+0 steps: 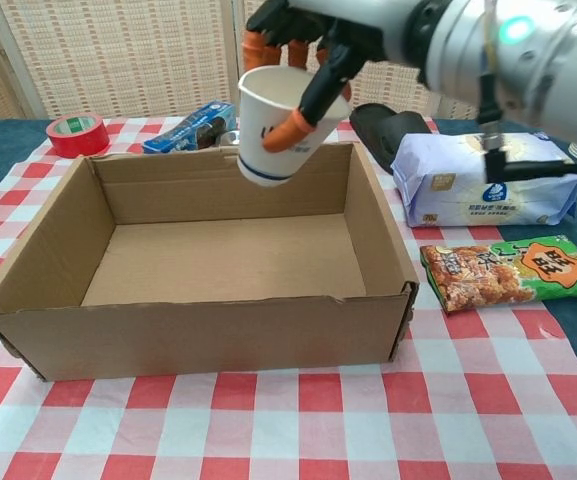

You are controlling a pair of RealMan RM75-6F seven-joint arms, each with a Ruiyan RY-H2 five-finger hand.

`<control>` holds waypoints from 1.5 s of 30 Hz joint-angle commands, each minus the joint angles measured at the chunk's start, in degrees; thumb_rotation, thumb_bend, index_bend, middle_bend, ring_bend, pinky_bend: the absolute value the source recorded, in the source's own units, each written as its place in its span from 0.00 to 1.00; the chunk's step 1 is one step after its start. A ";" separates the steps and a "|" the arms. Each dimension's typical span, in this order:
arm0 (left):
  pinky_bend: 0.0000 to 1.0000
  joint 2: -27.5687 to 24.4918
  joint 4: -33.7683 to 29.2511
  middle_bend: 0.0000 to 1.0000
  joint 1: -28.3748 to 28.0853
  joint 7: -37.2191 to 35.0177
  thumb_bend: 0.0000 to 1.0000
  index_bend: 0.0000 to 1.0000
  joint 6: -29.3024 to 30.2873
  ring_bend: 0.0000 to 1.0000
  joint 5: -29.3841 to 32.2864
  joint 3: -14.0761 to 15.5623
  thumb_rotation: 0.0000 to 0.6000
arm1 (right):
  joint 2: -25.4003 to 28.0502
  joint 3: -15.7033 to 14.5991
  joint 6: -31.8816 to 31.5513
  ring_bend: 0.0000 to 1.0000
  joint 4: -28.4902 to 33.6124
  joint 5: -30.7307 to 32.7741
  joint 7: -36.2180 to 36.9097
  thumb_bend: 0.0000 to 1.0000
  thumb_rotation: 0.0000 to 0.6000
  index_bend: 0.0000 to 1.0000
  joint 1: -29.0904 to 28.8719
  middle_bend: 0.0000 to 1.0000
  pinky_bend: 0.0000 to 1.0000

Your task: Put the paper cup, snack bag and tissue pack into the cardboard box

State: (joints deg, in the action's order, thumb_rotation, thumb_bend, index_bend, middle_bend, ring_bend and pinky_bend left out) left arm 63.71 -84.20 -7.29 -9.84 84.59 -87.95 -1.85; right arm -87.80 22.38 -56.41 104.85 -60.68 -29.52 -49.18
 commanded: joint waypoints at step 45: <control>0.00 -0.09 -0.82 0.00 0.02 0.88 0.22 0.00 0.03 0.00 -0.47 0.27 1.00 | 18.26 -23.19 -6.74 0.00 -14.08 -18.41 34.70 0.00 1.00 0.16 20.13 0.05 0.20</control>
State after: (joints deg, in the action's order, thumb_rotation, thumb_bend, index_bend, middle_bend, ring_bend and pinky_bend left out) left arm 63.63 -85.02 -7.28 -8.96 84.62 -88.42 -1.58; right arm -68.49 -0.20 -63.52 92.04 -78.15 4.21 -29.81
